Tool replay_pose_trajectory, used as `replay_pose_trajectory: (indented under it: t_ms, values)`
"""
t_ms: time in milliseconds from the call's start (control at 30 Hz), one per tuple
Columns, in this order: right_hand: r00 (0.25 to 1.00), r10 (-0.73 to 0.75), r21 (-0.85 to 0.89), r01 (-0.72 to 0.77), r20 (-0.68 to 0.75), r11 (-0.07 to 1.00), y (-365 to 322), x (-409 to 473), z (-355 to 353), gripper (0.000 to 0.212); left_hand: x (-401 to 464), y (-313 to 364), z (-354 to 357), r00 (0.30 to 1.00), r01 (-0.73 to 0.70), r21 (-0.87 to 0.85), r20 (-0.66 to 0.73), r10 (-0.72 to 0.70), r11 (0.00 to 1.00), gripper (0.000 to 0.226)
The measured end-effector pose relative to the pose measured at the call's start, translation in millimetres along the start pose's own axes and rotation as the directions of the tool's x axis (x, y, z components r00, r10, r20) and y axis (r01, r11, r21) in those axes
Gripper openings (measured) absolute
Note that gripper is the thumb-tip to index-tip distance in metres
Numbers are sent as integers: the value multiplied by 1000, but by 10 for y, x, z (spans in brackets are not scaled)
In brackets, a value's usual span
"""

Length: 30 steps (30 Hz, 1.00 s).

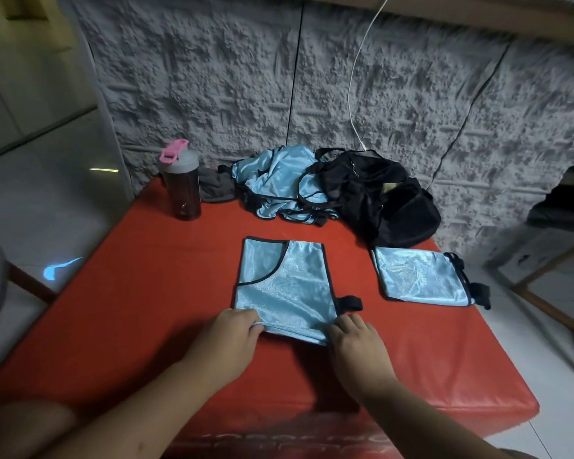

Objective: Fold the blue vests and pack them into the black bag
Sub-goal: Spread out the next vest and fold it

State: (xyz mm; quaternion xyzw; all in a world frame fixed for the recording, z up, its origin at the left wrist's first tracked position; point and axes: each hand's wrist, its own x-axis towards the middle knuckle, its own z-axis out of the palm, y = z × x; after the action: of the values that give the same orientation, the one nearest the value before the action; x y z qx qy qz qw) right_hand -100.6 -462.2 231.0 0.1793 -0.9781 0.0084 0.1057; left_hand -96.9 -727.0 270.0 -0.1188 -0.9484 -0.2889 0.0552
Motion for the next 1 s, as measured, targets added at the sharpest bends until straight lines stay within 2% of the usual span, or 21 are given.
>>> replay_pose_trajectory:
  t_ms: [67, 133, 167, 267, 333, 400, 500, 567, 633, 700, 767, 900, 933, 1000]
  values:
    - [1000, -8, -7, 7, -23, 1000, 47, 17, -40, 27, -2, 26, -67, 999, 13, -19, 36, -13, 1000, 12]
    - [999, -18, -10, 17, -48, 1000, 88, 31, -106, 24, -12, 28, -130, 992, 60, 17, 114, -62, 998, 29]
    - [999, -27, -2, 27, -46, 1000, 98, 29, -147, 23, -17, 18, -149, 986, 73, 45, 147, -79, 996, 30]
    - [998, -65, 74, 64, 5, 995, 127, 17, -319, 23, -44, -32, -218, 974, 82, 80, 204, -97, 993, 15]
    - [992, -94, 202, 75, 87, 976, 153, 18, -490, 16, -51, -46, -303, 961, 83, 48, 262, -93, 995, 18]
    - [966, -124, 333, 42, 228, 942, 175, 38, -704, 9, -47, -35, -429, 939, 91, -2, 334, -85, 996, 18]
    - [925, -160, 474, -26, 346, 880, 170, 49, -1005, 18, -23, -8, -638, 873, 144, -141, 484, -59, 979, 18]
    - [888, -165, 601, -144, 428, 786, 164, 62, -1139, 19, -4, -4, -734, 837, 205, -249, 546, -38, 947, 16]
    - [870, -160, 680, -236, 466, 694, 185, 125, -1187, 14, 44, -31, -773, 848, 265, -347, 528, -46, 900, 14]
    - [898, -123, 706, -241, 423, 666, 250, 251, -1133, 12, 126, -75, -774, 877, 324, -449, 474, -86, 833, 14]
    - [921, -74, 743, -259, 382, 617, 309, 398, -1026, 20, 226, -117, -732, 895, 361, -519, 427, -130, 775, 15]
    - [923, 82, 814, -371, 376, 447, 367, 710, -813, 31, 429, -215, -594, 885, 438, -533, 396, -244, 724, 20]
    - [920, 123, 808, -386, 372, 445, 381, 785, -762, 30, 478, -248, -554, 879, 460, -536, 391, -274, 708, 20]
    - [922, 178, 767, -384, 343, 513, 405, 917, -642, 30, 562, -295, -476, 867, 492, -546, 382, -321, 678, 24]
